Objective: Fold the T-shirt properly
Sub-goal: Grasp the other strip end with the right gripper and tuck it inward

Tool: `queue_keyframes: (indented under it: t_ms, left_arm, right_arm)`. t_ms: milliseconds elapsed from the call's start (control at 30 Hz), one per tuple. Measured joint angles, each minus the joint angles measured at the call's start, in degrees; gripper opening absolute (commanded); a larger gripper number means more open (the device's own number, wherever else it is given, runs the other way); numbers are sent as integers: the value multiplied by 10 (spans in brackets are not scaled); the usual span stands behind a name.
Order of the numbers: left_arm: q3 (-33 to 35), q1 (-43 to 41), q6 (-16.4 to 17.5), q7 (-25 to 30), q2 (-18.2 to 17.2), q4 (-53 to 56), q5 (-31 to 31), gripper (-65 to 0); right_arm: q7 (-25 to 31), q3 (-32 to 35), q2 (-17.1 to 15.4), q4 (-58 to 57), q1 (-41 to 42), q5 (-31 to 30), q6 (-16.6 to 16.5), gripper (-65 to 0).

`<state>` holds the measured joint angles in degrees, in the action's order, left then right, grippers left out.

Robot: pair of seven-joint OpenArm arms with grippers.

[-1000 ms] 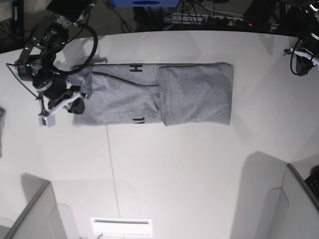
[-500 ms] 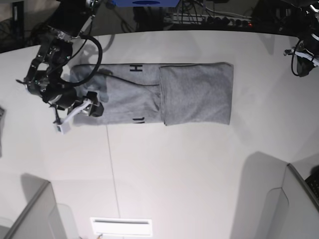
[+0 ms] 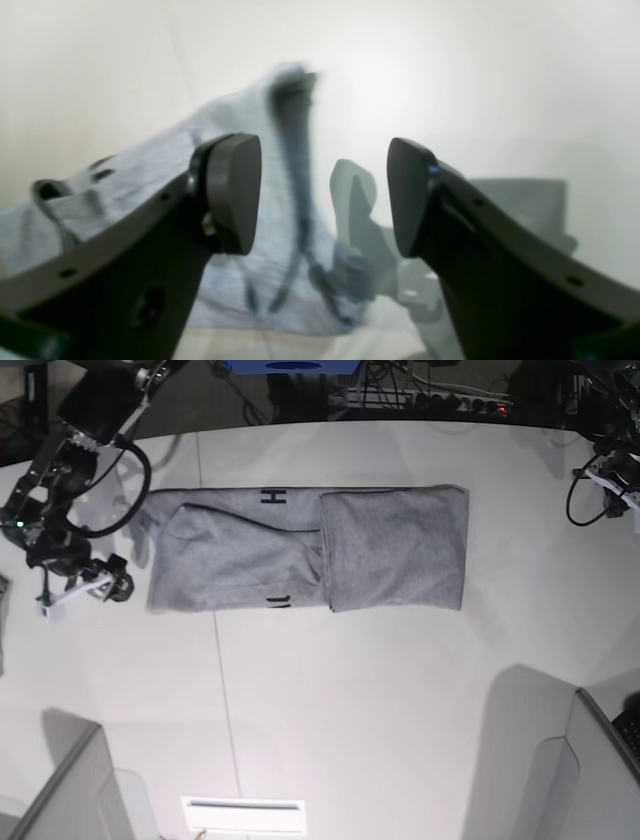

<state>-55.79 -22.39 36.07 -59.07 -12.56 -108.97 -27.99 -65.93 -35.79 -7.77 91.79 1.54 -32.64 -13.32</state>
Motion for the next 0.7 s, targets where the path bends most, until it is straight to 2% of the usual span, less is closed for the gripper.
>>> queue_keyframes:
  t_ms: [167,333,400,500,700]
  left_arm:
    - [0,1,0,0,0,0,2,-650]
    - [0,0,0,-1,0,0,0,-650]
    - [0,0,0,0,0,0,-1,-650]
    - [0,0,0,0,0,0,1,-650]
    - [-2,0,0,0,0,0,2,-650]
  right_arm:
    - [-10,4,11,-87,-6,1,-2,-281]
    - [-1,4,14,-101,-3,-8,-4,-281]
    - [-14,4,15,-101,-3,-13,-5,-281]
    - [-49,4,19,-101,-2,-49,-27,-281]
    - [-61,4,23,-106,-13,-111,-28,-281]
